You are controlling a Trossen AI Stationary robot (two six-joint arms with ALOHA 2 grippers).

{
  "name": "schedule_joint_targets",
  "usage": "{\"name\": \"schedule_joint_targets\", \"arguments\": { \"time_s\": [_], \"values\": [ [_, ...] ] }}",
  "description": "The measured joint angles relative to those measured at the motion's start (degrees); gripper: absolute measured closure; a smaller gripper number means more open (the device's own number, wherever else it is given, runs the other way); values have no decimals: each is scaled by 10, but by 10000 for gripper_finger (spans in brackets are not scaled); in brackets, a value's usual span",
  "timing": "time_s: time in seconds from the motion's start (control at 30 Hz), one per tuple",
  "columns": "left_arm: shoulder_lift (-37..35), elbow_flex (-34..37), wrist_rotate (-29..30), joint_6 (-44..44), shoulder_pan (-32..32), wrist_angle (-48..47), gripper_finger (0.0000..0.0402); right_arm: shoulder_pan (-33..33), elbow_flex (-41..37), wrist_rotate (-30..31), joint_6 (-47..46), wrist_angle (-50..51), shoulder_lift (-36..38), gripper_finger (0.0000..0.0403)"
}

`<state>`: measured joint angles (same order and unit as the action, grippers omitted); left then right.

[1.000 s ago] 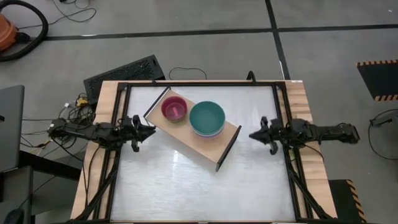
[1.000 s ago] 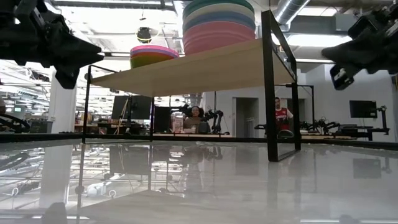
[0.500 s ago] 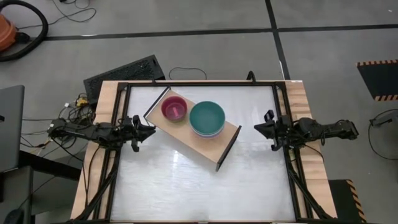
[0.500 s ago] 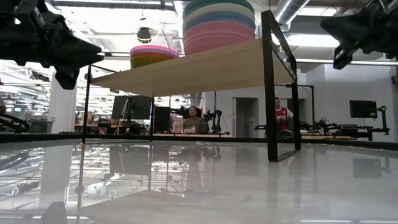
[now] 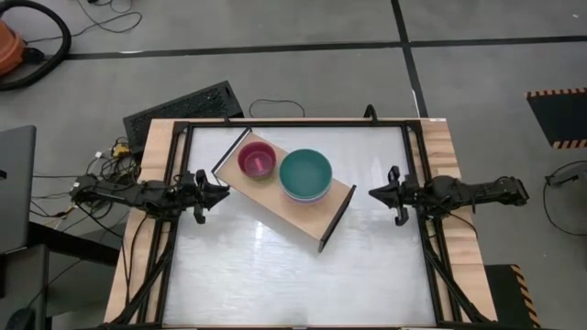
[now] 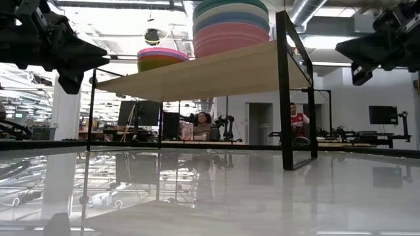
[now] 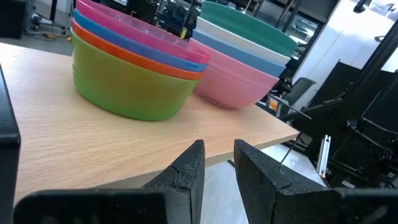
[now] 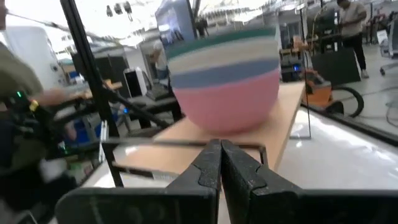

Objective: Place and stack bowls onto a shelf
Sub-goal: Return to Home Position

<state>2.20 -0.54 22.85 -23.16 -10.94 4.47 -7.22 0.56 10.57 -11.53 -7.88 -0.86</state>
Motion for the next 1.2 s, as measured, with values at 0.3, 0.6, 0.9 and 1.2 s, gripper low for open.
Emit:
{"name": "schedule_joint_targets", "arguments": {
  "time_s": [0.3,0.6,0.9,1.2],
  "values": [
    [0,0,0,0,0,0,329,0,0,-3,0,51,-2,365],
    [0,0,0,0,0,0,329,0,0,-3,0,55,-3,365],
    [0,0,0,0,0,0,329,0,0,-2,0,56,-3,365],
    [0,0,0,0,0,0,329,0,0,-2,0,57,-3,365]
  ]
}}
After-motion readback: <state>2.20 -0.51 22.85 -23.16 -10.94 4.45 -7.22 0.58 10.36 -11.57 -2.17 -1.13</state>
